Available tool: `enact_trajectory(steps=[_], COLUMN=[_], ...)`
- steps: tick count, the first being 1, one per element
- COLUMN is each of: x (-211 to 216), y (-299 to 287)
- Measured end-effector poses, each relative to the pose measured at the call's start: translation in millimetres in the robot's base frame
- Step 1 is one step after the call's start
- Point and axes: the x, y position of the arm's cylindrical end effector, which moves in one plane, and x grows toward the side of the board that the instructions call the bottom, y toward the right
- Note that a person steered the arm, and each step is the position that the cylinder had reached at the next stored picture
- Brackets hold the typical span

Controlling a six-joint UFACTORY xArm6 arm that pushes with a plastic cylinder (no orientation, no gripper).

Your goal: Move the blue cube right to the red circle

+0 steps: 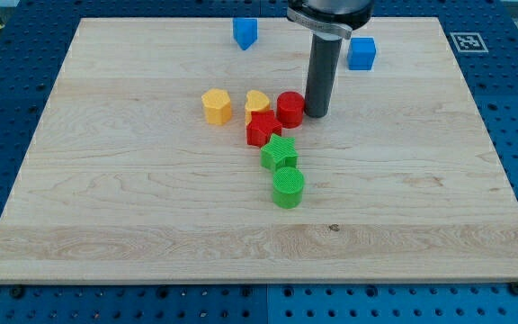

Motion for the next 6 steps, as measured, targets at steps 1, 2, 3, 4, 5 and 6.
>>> enact_trajectory(steps=[1, 2, 3, 4, 5, 6], x=[-18, -55, -58, -88, -124, -163], y=[22, 40, 40, 39, 38, 34])
